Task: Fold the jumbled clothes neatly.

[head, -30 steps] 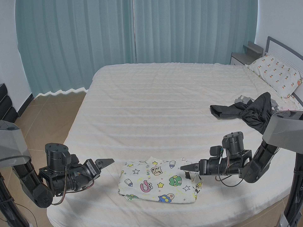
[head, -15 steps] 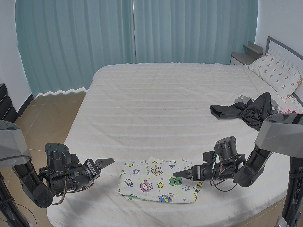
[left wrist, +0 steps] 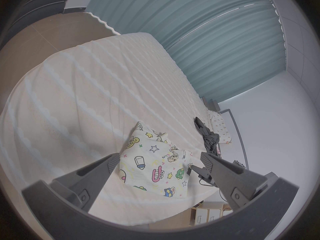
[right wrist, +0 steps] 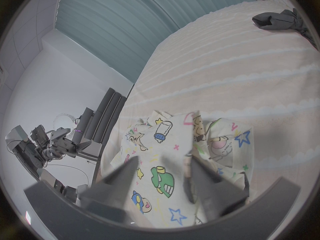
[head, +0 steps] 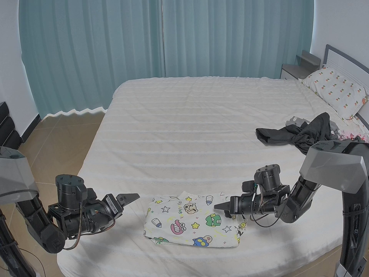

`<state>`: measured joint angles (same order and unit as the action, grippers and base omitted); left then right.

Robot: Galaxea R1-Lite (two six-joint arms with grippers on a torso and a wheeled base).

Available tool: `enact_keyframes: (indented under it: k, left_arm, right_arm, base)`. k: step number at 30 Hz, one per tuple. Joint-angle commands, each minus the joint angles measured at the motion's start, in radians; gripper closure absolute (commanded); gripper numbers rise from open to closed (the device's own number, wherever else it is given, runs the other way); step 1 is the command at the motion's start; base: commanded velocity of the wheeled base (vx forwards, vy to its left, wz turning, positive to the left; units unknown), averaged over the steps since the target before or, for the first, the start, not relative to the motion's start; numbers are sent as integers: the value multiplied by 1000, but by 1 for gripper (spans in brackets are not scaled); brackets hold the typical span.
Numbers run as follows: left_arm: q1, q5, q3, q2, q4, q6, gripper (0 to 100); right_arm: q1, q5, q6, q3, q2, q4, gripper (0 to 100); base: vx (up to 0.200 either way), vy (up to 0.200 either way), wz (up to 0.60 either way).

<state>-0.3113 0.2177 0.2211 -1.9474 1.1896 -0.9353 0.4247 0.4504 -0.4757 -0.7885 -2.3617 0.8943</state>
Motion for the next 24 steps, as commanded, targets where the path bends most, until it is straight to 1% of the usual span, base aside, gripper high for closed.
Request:
enact_keyframes:
  k: [1, 8, 12, 18, 20, 21, 24]
  left_arm:
    - [-2, 0, 0, -1, 1, 0, 0]
    - [0, 0, -2, -1, 1, 0, 0]
    - [0, -1, -2, 1, 1, 0, 0]
    - [0, -1, -2, 1, 1, 0, 0]
    - [0, -1, -2, 1, 1, 0, 0]
    - [0, -1, -2, 4, 1, 0, 0]
    - [0, -1, -2, 2, 1, 0, 0]
  right_arm:
    - [-7, 1, 0, 3, -18, 2, 100]
    - [-18, -3, -4, 18, -18, 17, 100]
    - [-37, -7, -6, 57, -2, 18, 100]
    - [-66, -9, -18, 107, 13, 111, 100]
    - [-66, -9, -18, 107, 13, 111, 100]
    - [-72, -9, -52, 129, 12, 152, 100]
    - [-75, -9, -64, 146, 9, 180, 100]
  base:
    - [0, 0, 0]
    - [0, 0, 0]
    - [0, 0, 0]
    - [0, 0, 0]
    - [0, 0, 0]
    - [0, 0, 0]
    - [0, 0, 0]
